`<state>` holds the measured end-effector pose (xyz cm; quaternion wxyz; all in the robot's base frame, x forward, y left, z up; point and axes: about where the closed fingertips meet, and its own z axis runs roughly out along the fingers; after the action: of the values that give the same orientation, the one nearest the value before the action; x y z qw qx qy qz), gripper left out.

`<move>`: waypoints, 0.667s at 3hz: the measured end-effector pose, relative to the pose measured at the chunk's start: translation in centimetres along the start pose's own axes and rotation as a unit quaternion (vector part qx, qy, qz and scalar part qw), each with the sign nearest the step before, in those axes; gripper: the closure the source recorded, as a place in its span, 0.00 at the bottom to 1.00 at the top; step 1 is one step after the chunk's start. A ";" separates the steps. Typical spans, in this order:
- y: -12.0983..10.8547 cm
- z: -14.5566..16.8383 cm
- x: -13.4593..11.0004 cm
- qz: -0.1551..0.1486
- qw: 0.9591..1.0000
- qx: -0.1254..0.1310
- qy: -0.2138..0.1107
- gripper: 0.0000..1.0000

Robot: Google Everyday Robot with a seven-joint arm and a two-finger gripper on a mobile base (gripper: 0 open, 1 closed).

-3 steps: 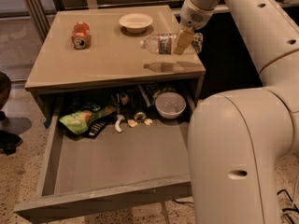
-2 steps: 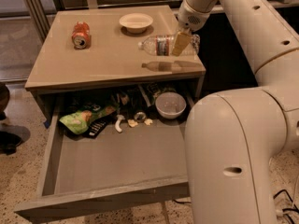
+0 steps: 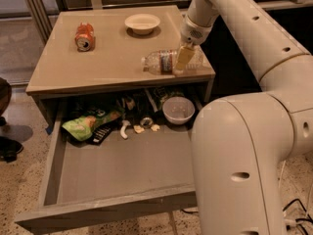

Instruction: Pick water bottle from top drawer and place on counter

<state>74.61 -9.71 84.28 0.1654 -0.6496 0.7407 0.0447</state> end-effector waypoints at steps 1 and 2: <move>0.0 0.0 0.0 0.000 1.000 0.000 0.000 1.00; 0.0 0.0 0.0 0.000 1.000 0.000 0.000 0.82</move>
Offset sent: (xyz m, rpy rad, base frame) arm 0.0000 0.0000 0.0000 0.0000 0.0000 0.0000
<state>74.61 -9.70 84.28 0.1655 -0.6496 0.7407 0.0447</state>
